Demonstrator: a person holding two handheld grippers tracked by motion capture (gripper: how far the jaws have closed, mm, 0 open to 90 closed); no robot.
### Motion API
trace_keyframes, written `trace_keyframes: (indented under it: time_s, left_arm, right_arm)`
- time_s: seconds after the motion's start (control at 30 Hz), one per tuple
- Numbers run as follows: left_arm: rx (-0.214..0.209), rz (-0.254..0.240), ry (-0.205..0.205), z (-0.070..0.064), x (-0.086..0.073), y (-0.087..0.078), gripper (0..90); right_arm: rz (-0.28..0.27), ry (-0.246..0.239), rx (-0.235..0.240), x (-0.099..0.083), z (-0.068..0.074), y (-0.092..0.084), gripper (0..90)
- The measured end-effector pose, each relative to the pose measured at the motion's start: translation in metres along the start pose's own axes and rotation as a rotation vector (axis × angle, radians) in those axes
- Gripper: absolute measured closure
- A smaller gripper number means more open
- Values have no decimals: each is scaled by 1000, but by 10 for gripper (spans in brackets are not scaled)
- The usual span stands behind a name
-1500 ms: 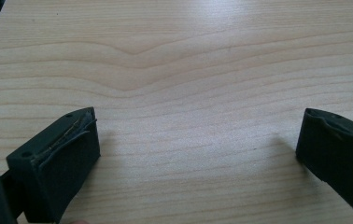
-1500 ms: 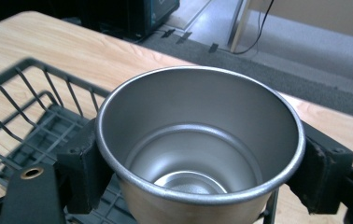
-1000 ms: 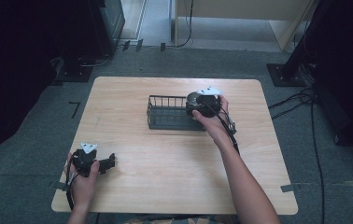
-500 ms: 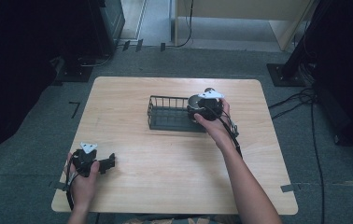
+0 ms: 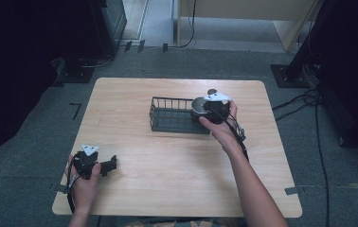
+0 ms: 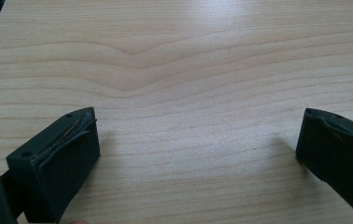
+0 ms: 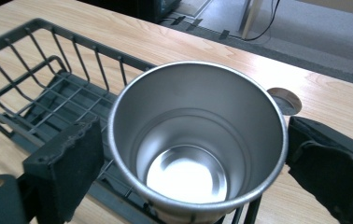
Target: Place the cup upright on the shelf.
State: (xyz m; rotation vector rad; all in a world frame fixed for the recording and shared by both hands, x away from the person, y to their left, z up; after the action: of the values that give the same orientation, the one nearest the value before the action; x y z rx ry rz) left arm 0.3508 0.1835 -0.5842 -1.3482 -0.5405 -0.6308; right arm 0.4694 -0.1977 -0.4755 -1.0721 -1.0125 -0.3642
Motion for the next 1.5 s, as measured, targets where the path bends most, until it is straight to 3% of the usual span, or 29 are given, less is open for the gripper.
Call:
trace_keyframes:
  time_s: [0.47,1.0,1.5]
  left_arm:
    - [0,0,0,0,0,0,0]
    - [0,-2,-1,0,0,0,0]
    - [0,0,2,0,0,0,0]
  right_arm:
    - [-6,-11,13,-3,4,-23,15]
    - [-29,24,-19,-20,-12,-51,9]
    - [-16,65,-53,-52,-32,-67,9]
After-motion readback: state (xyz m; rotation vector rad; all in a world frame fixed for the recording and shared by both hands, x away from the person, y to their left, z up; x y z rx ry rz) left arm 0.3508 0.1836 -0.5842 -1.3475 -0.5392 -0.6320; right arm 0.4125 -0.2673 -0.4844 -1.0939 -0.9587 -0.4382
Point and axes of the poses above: each handheld gripper's, and its own axes: y roughly forward along the jaws, x roughly out of its top, z roughly to its left, the point moved 9 cm from there along y, roughly forward along the jaws, and after that the axes turned 11 degrees about x, right-handed, at the moved point
